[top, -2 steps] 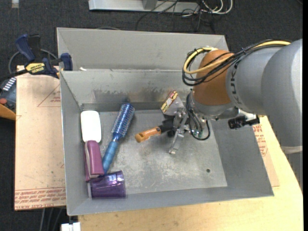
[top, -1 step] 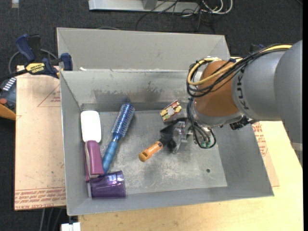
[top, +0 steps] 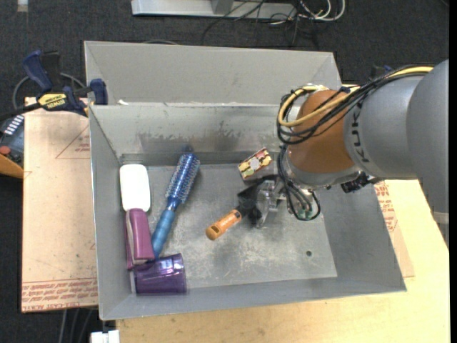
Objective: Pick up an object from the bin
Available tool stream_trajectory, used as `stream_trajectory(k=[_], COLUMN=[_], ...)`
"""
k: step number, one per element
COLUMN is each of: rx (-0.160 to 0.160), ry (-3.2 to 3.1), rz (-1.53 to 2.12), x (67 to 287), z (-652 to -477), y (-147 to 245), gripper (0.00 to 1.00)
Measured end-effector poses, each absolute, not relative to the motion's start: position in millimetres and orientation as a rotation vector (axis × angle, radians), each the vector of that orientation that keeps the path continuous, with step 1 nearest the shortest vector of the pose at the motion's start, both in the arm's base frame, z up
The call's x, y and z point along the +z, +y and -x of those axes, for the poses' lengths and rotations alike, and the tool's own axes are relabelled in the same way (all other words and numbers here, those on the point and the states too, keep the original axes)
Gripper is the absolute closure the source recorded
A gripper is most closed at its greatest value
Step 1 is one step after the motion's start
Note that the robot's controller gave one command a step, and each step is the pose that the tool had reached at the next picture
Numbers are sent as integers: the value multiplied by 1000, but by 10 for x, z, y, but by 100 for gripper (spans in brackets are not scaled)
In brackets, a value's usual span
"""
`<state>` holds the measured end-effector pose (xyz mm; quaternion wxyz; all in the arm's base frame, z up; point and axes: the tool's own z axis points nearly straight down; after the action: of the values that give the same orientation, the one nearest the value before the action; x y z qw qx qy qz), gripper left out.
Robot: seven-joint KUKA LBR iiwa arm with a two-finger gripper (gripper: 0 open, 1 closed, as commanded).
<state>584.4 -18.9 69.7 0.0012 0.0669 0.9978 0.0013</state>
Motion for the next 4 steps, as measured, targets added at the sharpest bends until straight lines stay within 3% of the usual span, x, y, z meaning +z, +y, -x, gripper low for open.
stream_trajectory(k=[2,4], rx=[4,5], ry=[3133,3136], rz=[-210,-210], x=[704,915], z=[-5844,-5831], y=[-189,-187], gripper=[100,100])
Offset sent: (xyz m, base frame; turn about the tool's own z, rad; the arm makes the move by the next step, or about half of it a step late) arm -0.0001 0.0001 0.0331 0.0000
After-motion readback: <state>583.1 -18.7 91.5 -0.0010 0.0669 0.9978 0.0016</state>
